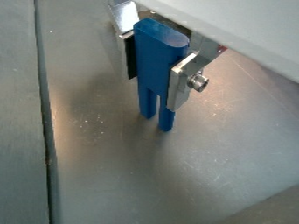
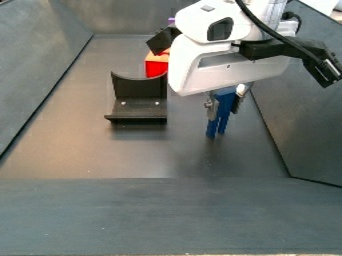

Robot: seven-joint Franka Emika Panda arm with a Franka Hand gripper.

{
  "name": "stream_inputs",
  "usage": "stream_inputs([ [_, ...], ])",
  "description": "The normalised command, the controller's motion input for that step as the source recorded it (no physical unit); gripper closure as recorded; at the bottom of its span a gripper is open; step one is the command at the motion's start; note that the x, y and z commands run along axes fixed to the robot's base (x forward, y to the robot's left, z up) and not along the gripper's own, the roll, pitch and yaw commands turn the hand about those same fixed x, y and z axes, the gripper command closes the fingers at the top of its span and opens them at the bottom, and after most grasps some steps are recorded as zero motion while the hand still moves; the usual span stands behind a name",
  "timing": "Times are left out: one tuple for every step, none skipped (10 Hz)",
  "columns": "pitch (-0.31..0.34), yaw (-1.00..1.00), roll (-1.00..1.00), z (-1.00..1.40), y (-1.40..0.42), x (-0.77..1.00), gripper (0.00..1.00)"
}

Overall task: Pick up the square-circle object. Move up. Rotate the square-circle object. Move to above the board. Insert the square-circle object.
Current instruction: Pick up the square-circle object, then move up, then rotate the square-circle object.

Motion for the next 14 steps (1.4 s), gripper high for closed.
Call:
stream_inputs([
  [0.000, 0.00, 0.00, 0.00, 0.00, 0.00, 1.00],
  [0.000, 0.00, 0.00, 0.83, 0.00, 0.00, 1.00],
  [0.002, -0.02, 0.00, 0.82, 0.03, 0.00, 1.00],
  [0.037, -0.03, 0.00, 0.69, 0.04, -0.02, 1.00],
  [0.054, -0.03, 0.00, 0.56, 0.02, -0.01, 1.00],
  [0.059, -0.03, 0.01, 0.35, 0.02, -0.01, 1.00],
  [0.057, -0.03, 0.02, 0.18, 0.02, -0.01, 1.00],
  [0.000, 0.00, 0.00, 1.00, -0.74, 0.07, 1.00],
  [0.002, 0.00, 0.00, 1.00, -0.75, 0.07, 1.00],
  [0.018, 0.03, 0.02, 1.00, -0.68, 0.04, 1.00],
  [0.015, 0.04, 0.04, 1.00, -0.60, 0.03, 1.00],
  [0.025, 0.04, 0.05, 1.00, -0.53, 0.03, 1.00],
  [0.036, 0.03, 0.06, 1.00, -0.46, 0.02, 1.00],
  [0.045, 0.03, 0.06, 1.00, -0.41, 0.02, 1.00],
])
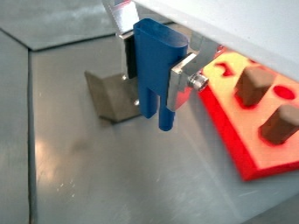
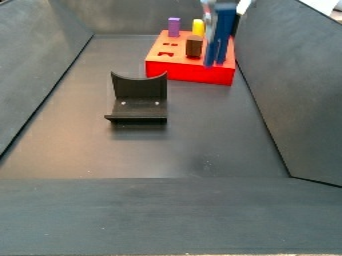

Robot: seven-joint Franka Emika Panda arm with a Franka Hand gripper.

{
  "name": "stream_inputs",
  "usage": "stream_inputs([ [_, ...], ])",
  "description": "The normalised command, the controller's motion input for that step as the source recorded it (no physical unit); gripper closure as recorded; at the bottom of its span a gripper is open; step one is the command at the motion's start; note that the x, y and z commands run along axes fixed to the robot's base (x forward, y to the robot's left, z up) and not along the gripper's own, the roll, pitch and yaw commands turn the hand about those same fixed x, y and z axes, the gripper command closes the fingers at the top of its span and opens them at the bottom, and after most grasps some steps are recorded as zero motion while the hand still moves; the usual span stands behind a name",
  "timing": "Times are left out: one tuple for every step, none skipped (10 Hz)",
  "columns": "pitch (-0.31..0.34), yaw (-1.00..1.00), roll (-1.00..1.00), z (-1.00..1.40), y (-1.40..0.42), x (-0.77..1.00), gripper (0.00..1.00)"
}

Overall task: Pick up the square-circle object. Move up. Rotate the square-circle object. Move to above the board. Insert the square-circle object.
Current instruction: Rotate the square-circle object.

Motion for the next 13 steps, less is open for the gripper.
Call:
stream_inputs([
  [0.060, 0.03, 0.05, 0.90, -0.30, 0.02, 1.00],
  [0.076, 0.03, 0.04, 0.72, -0.20, 0.02, 1.00],
  [0.084, 0.03, 0.04, 0.54, -0.12, 0.02, 1.00],
  [0.091, 0.03, 0.03, 0.36, -0.08, 0.02, 1.00],
  [0.091, 0.03, 0.02, 0.18, -0.05, 0.02, 1.00],
  [0.048, -1.00, -0.02, 0.00, 0.00, 0.00, 1.00],
  [0.049, -1.00, -0.02, -0.01, 0.02, 0.00, 1.00],
  [0.052, -1.00, -0.03, -0.01, 0.03, 0.00, 1.00],
  [0.056, -1.00, -0.03, 0.00, 0.02, 0.00, 1.00],
  [0.060, -1.00, -0.03, 0.01, 0.02, 0.01, 1.00],
  [0.063, -1.00, -0.03, 0.01, 0.01, 0.01, 1.00],
  [0.071, -1.00, -0.04, 0.01, 0.01, 0.01, 1.00],
  [0.077, -1.00, -0.04, 0.01, 0.01, 0.02, 1.00],
])
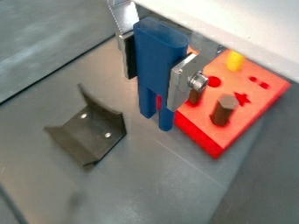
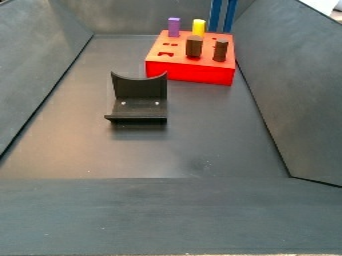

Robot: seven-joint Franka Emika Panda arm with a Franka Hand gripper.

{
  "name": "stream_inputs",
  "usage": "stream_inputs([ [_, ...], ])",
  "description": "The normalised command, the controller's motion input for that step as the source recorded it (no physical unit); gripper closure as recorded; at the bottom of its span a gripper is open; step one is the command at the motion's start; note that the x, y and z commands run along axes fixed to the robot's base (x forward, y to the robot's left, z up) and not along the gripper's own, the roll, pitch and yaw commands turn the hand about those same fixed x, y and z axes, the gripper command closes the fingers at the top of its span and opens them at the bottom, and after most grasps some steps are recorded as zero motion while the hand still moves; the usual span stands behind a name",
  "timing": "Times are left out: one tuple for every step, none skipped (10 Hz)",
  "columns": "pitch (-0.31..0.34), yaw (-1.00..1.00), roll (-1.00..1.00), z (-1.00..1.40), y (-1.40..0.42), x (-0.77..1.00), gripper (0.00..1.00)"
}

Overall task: Pick up the square-circle object. Move up. Rotate the square-circle object. Move to above the board. Insert the square-circle object.
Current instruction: Rotate the square-circle object.

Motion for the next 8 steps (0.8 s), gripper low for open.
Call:
stream_inputs([
  [0.083, -1.00, -0.04, 0.01, 0.01, 0.02, 1.00],
  [0.100, -1.00, -0.05, 0.02, 0.01, 0.02, 1.00],
  [0.111, -1.00, -0.06, 0.02, 0.01, 0.03, 1.00],
  [0.137, -1.00, -0.07, 0.02, 0.01, 0.03, 1.00],
  [0.160, -0.96, -0.09, 0.02, 0.01, 0.03, 1.00],
  [0.147, -0.62, -0.09, 0.02, 0.01, 0.04, 1.00],
  [0.137, -0.46, -0.08, 0.02, 0.01, 0.05, 1.00],
  [0.109, -0.24, -0.08, 0.01, 0.01, 0.05, 1.00],
])
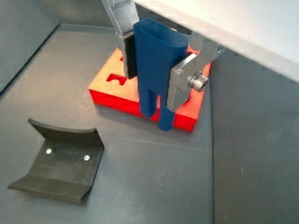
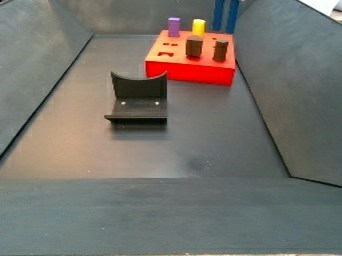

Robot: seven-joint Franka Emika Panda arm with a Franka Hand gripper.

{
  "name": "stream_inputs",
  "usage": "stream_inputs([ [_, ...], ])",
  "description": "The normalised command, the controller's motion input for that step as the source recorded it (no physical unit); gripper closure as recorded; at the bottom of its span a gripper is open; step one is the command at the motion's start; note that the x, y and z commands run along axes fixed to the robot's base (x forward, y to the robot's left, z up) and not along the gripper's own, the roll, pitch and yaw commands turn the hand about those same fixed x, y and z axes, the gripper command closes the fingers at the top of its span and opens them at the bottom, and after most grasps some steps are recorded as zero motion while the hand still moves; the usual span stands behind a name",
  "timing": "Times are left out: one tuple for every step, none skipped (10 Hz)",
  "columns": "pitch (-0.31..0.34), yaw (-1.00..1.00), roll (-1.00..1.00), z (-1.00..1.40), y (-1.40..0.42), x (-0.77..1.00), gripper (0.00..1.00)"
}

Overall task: Pick up the square-circle object. Move up. Rotate the square-circle object. Move to above the board. Insert the square-circle object.
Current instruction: Rotate the square-circle object.

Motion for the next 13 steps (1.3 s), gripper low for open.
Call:
stream_inputs([
  [0.013, -1.00, -0.01, 0.00, -0.02, 0.08, 1.00],
  [0.013, -1.00, -0.01, 0.00, -0.01, 0.08, 1.00],
  [0.015, -1.00, -0.01, -0.01, -0.01, 0.07, 1.00],
  [0.016, -1.00, -0.01, -0.01, 0.00, 0.06, 1.00],
  [0.018, -1.00, -0.01, -0.02, 0.00, 0.06, 1.00],
  [0.019, -1.00, -0.01, -0.02, 0.00, 0.05, 1.00],
  [0.020, -1.00, -0.01, -0.02, 0.01, 0.05, 1.00],
  [0.021, -1.00, -0.02, -0.02, 0.01, 0.05, 1.00],
  [0.023, -1.00, -0.02, -0.02, 0.01, 0.05, 1.00],
  [0.024, -1.00, -0.02, -0.02, 0.01, 0.05, 1.00],
  [0.026, -1.00, -0.02, -0.02, 0.01, 0.05, 1.00],
  [0.028, -1.00, -0.02, -0.02, 0.01, 0.05, 1.00],
  [0.030, -1.00, -0.02, -0.02, 0.01, 0.05, 1.00],
])
